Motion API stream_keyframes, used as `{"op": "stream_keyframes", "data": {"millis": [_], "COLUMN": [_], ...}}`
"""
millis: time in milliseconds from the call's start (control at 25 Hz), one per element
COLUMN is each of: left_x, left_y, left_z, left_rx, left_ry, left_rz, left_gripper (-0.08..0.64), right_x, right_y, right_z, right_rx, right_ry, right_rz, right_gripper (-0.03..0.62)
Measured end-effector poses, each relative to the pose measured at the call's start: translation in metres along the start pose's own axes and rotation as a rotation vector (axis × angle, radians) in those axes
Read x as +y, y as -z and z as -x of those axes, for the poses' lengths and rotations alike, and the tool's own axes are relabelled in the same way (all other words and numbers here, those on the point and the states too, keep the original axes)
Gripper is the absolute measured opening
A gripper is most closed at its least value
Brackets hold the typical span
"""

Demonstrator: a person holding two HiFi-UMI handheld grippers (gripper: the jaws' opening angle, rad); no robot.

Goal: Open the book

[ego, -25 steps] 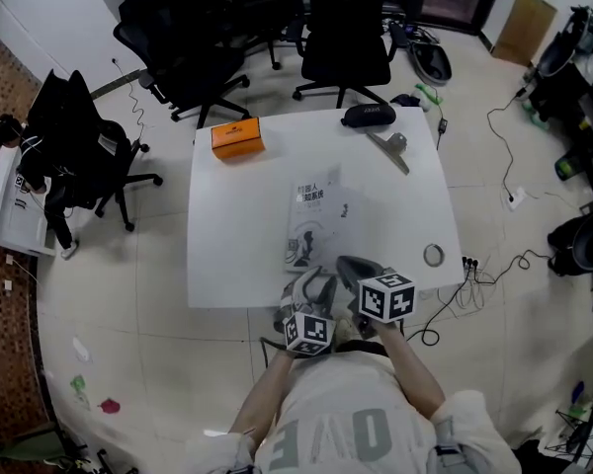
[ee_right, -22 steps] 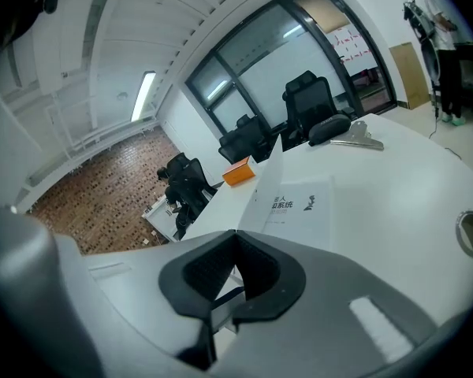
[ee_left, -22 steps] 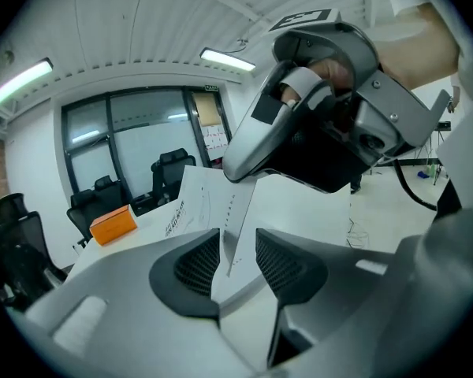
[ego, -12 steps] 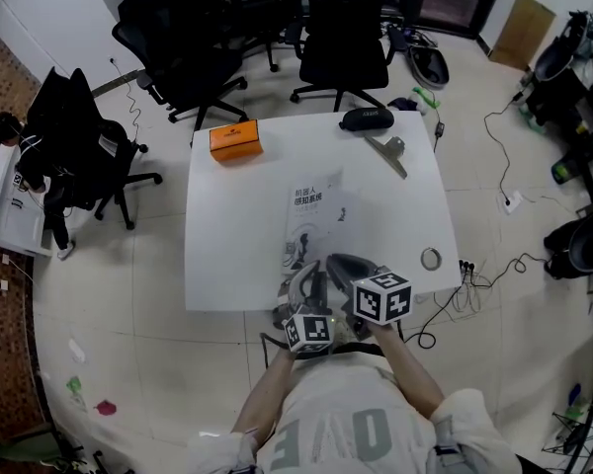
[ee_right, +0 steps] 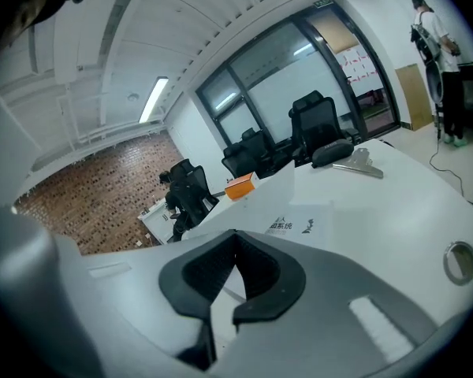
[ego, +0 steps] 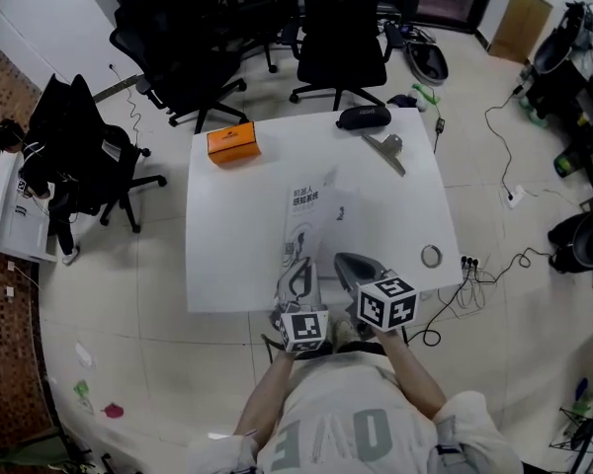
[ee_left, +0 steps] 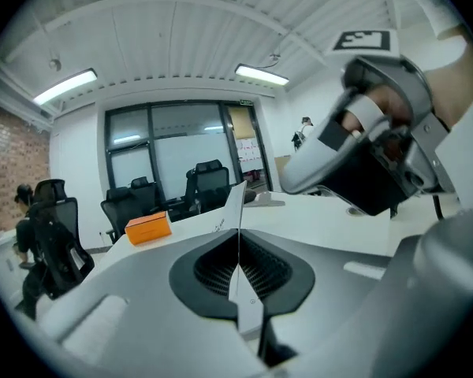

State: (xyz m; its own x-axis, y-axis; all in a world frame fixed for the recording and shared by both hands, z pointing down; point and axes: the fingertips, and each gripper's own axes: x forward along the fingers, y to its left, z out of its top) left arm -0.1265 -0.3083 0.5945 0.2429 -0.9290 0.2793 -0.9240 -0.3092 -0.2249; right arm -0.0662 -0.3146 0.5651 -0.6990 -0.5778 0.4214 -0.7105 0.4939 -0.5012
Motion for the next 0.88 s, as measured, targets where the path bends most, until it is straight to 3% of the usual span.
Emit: {"op": "stream_keyframes", "data": {"millis": [120,280,480,880], "left_x": [0.022,0.063,0.104,0.139], "left_y": [-0.004,0.004,0.029,0.085], "left_z": [0.007,0.022,0.033,0.042], "left_rx": [-0.035,-0.042,0.013,0.133], "left_ry": [-0.057,-0.17,-0.29,-0.412], "left_rz": [0.102,0.16,0.193,0.315], "left_gripper": [0.006,0.006,0.017,0.054], "right_x": [-0.011,-0.017,-0.018,-0.026], "right_y": [0.012,0.032,0.047,0.051], "right_z": [0.0,-0.005,-0.01,-0.009], "right_rx": [0.022,0.071,0.114,0.126], "right_ry": [0.028,0.044,0.04,0.049], "right_rz": [-0.009,0.005,0.026,0.023], "right_gripper": [0.005,0.005,0.005,0.003]}}
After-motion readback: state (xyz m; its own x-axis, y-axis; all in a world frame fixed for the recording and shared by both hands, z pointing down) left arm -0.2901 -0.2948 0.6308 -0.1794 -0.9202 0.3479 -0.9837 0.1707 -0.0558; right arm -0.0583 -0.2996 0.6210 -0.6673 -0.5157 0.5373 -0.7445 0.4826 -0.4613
